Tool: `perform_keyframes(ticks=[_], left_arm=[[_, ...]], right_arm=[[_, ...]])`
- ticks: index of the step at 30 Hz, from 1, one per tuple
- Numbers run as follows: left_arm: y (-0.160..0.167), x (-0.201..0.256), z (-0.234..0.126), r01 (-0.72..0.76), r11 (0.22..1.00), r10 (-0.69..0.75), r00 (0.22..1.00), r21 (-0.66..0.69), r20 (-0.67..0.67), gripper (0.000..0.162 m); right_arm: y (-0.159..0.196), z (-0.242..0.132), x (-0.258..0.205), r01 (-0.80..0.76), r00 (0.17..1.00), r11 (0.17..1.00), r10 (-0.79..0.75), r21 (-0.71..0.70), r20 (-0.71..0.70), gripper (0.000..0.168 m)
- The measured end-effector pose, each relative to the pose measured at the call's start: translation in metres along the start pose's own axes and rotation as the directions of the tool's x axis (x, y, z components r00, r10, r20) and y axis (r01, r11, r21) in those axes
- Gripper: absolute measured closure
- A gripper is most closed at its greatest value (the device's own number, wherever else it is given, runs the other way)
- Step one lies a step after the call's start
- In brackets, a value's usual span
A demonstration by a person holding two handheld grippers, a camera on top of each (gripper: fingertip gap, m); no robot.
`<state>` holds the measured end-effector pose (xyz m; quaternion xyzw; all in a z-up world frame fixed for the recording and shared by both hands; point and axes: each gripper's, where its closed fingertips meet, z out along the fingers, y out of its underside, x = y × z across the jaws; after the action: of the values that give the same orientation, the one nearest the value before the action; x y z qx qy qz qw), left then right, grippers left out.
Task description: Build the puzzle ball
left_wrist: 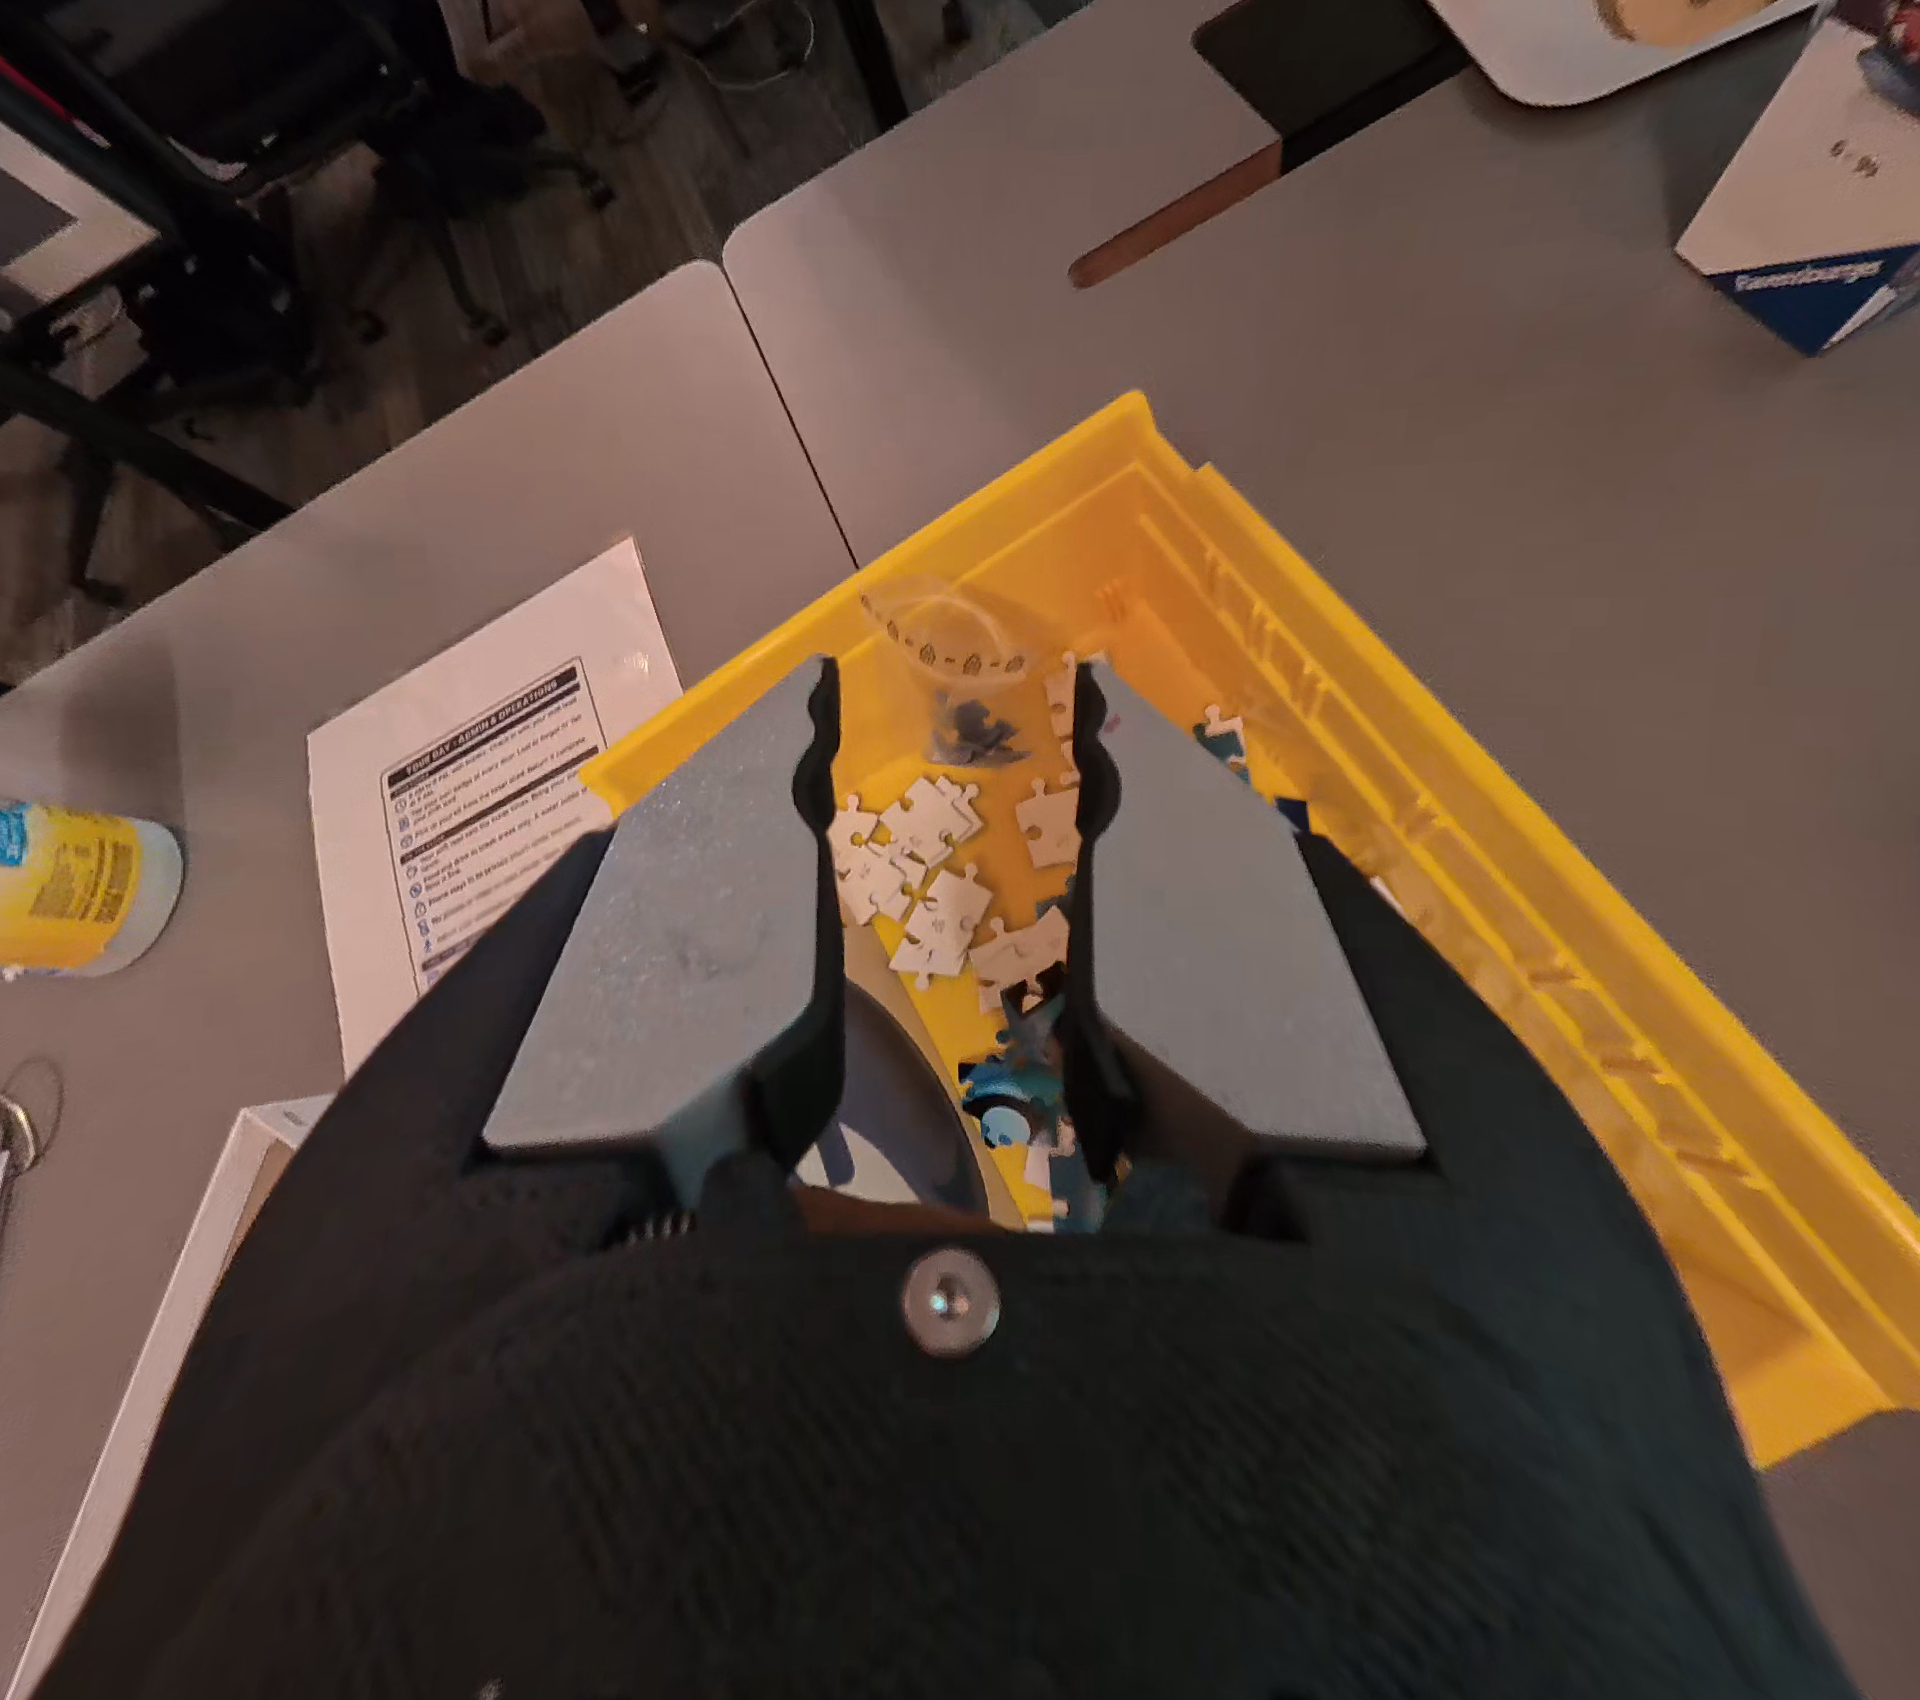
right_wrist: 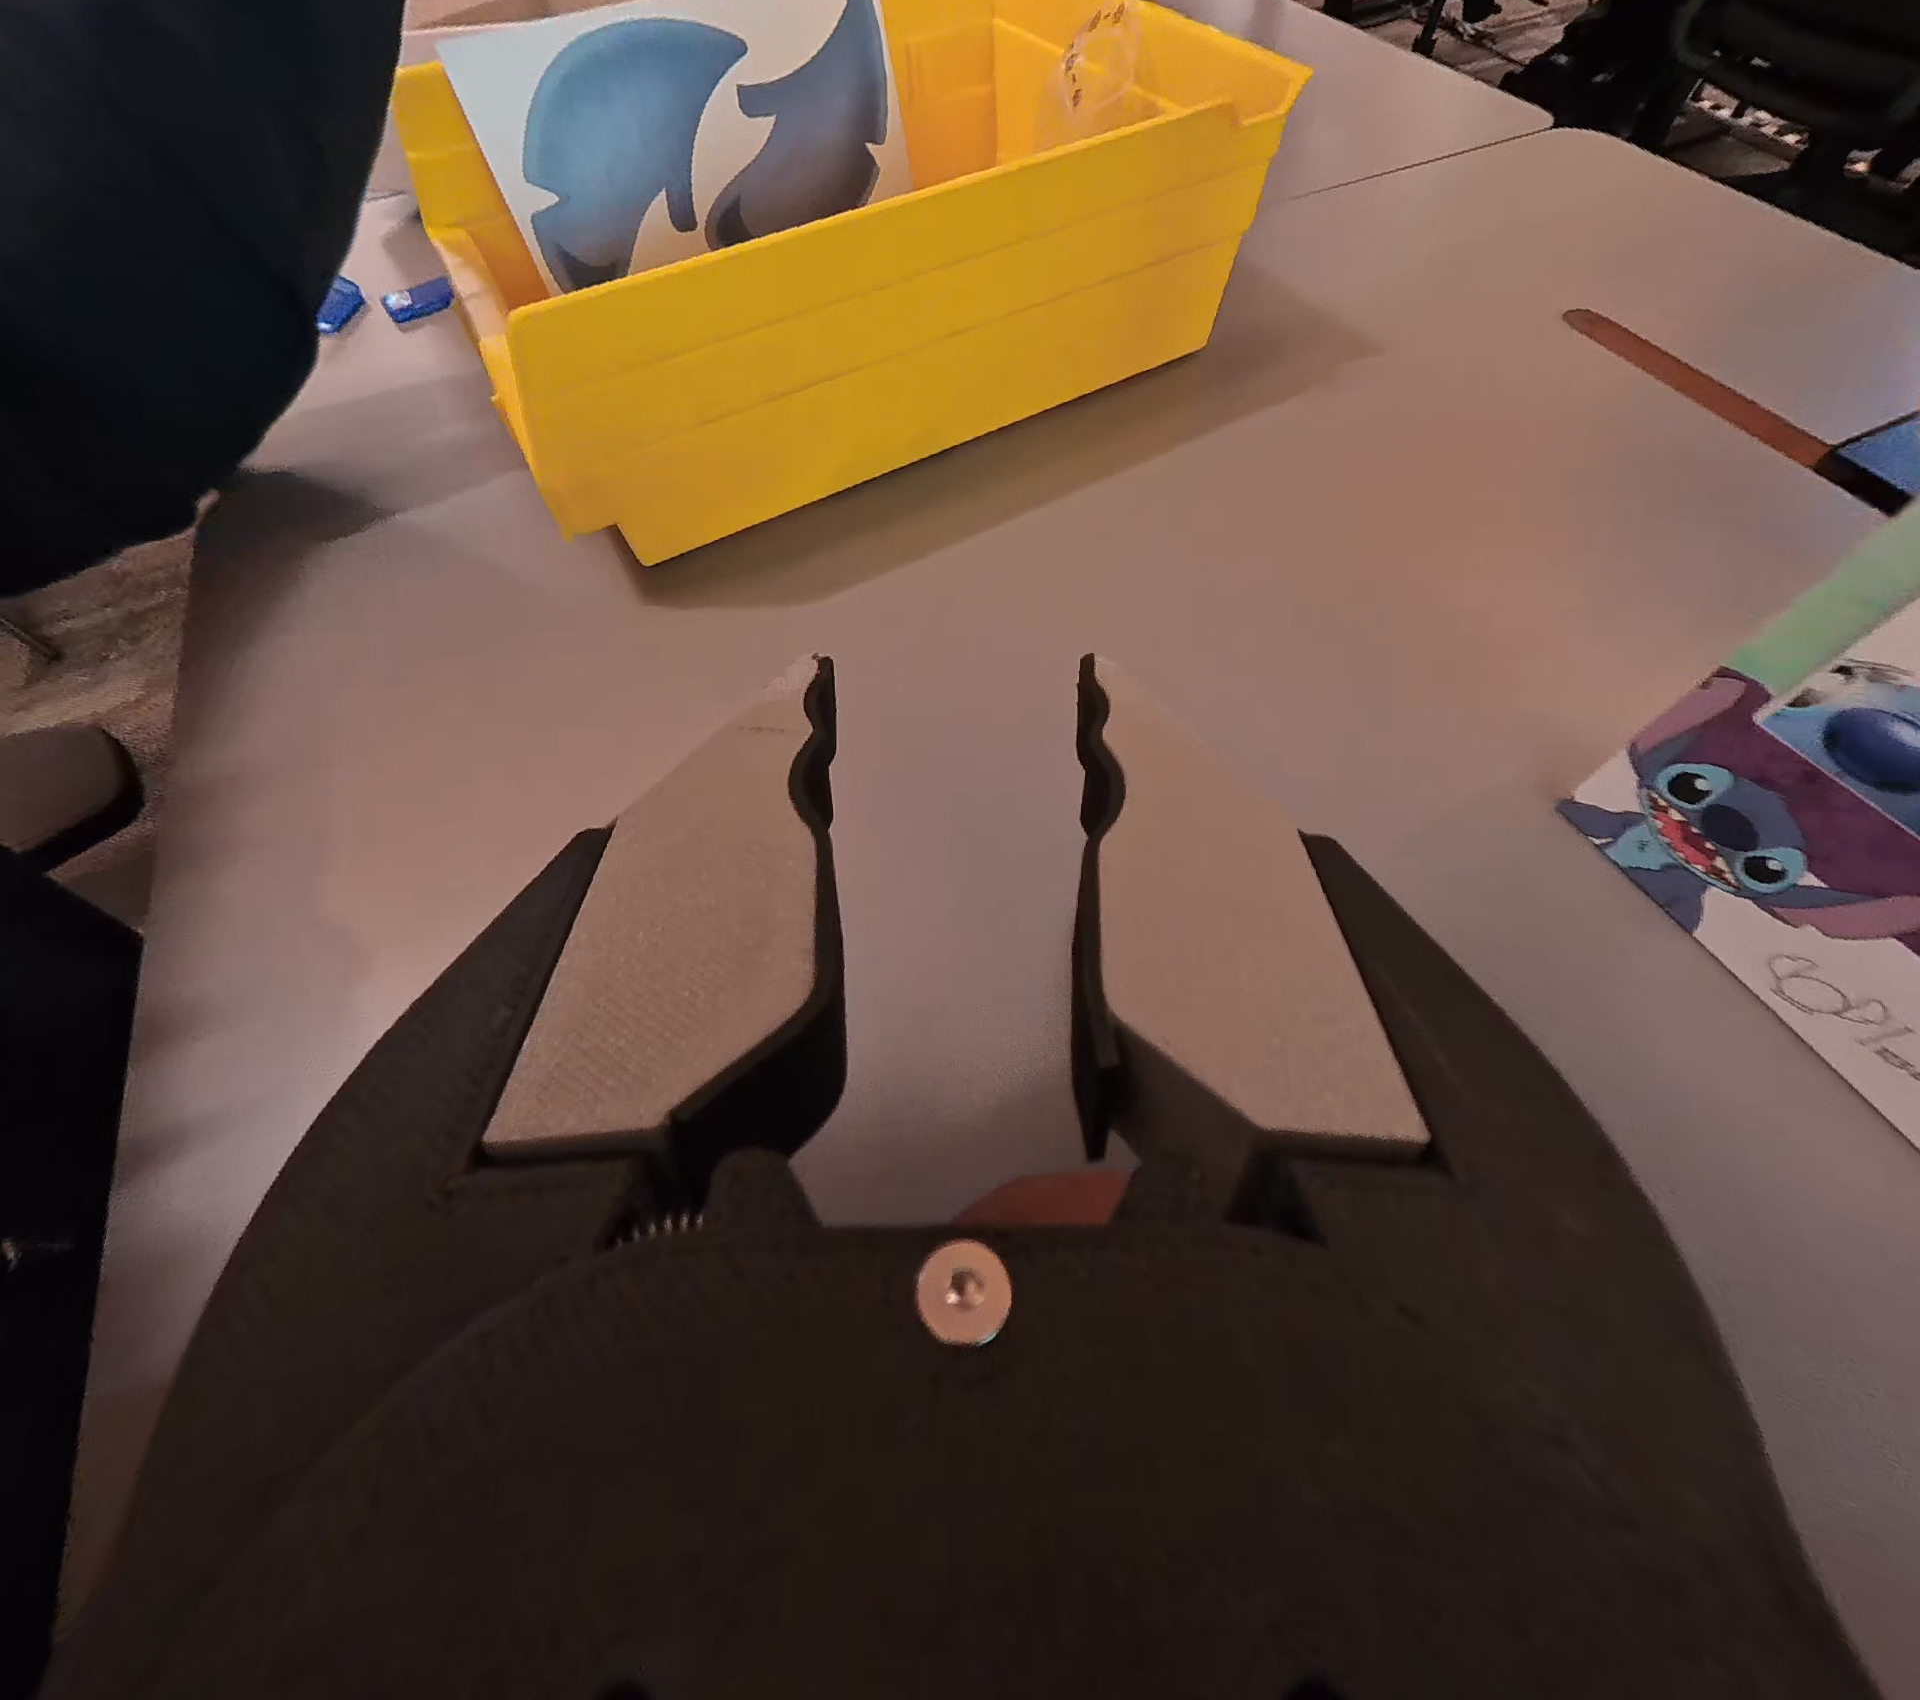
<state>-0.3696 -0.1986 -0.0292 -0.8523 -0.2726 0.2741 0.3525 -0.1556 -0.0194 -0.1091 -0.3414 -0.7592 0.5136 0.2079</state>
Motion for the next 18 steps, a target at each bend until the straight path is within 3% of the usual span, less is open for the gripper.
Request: perform_keyframes(ticks=[7, 11, 13, 16, 18], left_arm=[[-0.003, 0.001, -0.009, -0.032, 0.999, 0.034, 0.998, -0.037, 0.049, 0.119], [-0.003, 0.011, -0.016, -0.025, 0.999, 0.025, 1.000, 0.022, 0.002, 0.122], [-0.010, 0.002, -0.023, 0.017, 0.997, -0.021, 0.999, 0.071, 0.048, 0.124], [-0.022, 0.020, -0.033, 0.056, 0.980, -0.048, 0.998, 0.189, -0.045, 0.131], [-0.017, 0.026, -0.028, 0.054, 0.984, -0.045, 0.997, 0.172, -0.056, 0.135]], right_arm=[[0.021, 0.014, -0.008, 0.009, 1.000, 0.999, -0.008, -0.051, 0.017, 0.124], [0.027, 0.014, -0.011, 0.035, 0.999, 0.997, -0.034, -0.067, 0.007, 0.124], [0.027, 0.013, -0.011, 0.057, 0.998, 0.996, -0.057, -0.067, -0.005, 0.124], [0.028, 0.011, -0.010, 0.064, 0.998, 0.996, -0.066, -0.061, -0.022, 0.124], [0.030, 0.010, -0.008, 0.057, 0.998, 0.996, -0.060, -0.062, -0.032, 0.124]])
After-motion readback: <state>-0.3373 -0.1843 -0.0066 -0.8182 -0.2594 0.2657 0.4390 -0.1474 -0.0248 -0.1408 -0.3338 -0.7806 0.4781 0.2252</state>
